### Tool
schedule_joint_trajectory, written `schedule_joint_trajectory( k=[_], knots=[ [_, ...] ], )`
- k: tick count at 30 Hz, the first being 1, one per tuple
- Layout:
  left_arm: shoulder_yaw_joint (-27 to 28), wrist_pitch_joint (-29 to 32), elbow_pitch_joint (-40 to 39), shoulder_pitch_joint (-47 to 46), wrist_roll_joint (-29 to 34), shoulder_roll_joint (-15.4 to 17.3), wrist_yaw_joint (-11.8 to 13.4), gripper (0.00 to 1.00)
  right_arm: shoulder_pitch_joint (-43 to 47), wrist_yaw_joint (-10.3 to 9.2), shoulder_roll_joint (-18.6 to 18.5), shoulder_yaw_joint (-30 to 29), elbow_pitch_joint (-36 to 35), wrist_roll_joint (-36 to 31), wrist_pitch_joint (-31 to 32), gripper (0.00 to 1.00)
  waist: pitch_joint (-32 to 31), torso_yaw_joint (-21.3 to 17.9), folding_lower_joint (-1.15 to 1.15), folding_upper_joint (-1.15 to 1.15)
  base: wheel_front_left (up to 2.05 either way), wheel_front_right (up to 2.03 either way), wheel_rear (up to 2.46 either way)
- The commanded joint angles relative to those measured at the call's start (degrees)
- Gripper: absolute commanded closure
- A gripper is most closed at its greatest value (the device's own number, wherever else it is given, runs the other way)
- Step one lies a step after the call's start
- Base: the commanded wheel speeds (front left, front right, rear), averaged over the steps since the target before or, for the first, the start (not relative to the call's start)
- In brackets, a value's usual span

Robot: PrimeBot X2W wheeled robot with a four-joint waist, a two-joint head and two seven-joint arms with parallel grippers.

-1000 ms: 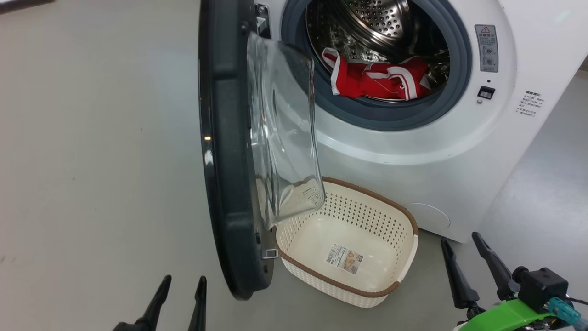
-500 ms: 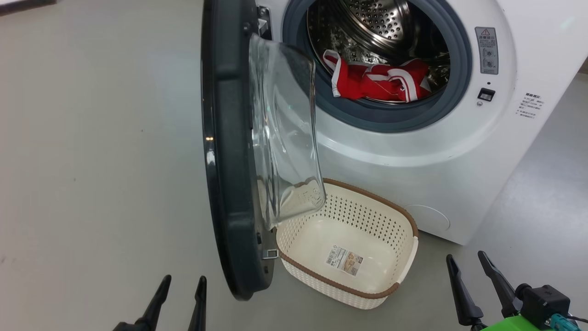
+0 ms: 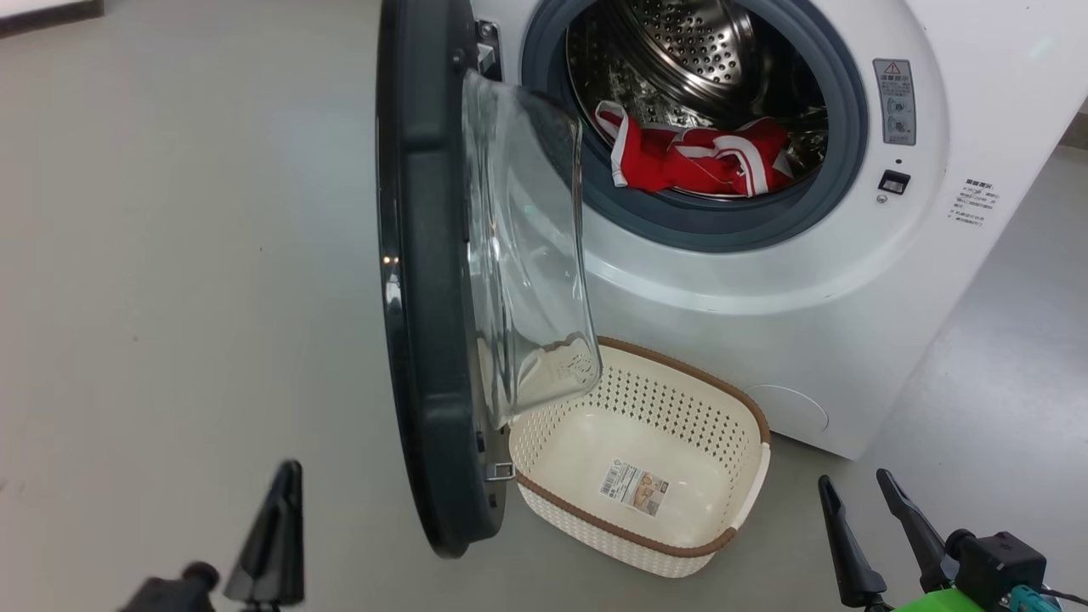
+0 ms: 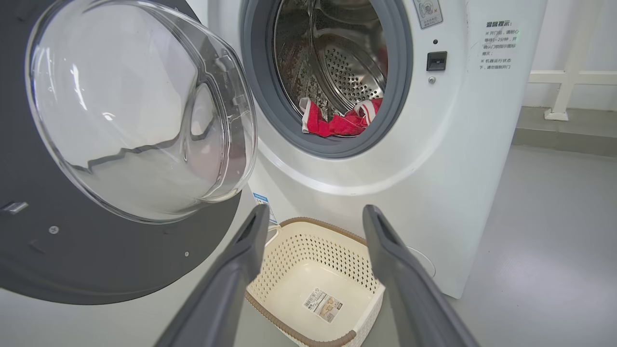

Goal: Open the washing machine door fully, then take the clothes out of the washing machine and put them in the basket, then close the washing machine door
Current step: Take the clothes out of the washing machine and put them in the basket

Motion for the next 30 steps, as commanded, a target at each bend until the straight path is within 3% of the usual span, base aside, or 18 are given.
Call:
schedule_joint_trajectory(
  k=[1,7,13,20,30],
  knots=[
    [2.44,-0.7,-3.04,-3.28,-0.3,0.31,0.64,1.0,-0.39,0.37,-0.67,1.39,-1.39,-0.62,-0.37,0.0,0.04,0.01,0.0,0.0,0.0,0.0,0.0],
    [1.1,-0.7,-14.78,-6.01,-1.08,0.31,1.87,1.0,-0.48,0.37,-0.61,1.39,-1.57,-0.8,-0.37,0.0,0.08,-0.12,0.0,0.0,0.0,0.0,0.0],
    [-9.33,-0.7,-21.28,-5.59,1.62,0.31,0.97,1.0,-0.55,0.37,-0.55,1.63,-1.78,-0.87,-0.37,0.0,0.21,-0.66,0.0,0.0,0.0,0.0,0.0],
    [-20.92,-0.7,-14.68,-3.15,-2.03,0.31,1.58,1.0,-0.86,0.37,-0.38,2.4,-1.78,-0.86,-0.37,0.0,0.46,-1.44,0.0,0.0,0.0,0.0,0.0],
    [-19.5,-0.7,-1.26,-6.35,-7.26,0.31,4.15,1.0,-1.51,0.37,-0.64,2.56,-1.89,-0.97,-0.37,0.0,1.41,-1.83,0.0,0.0,0.0,0.0,0.0]
  ],
)
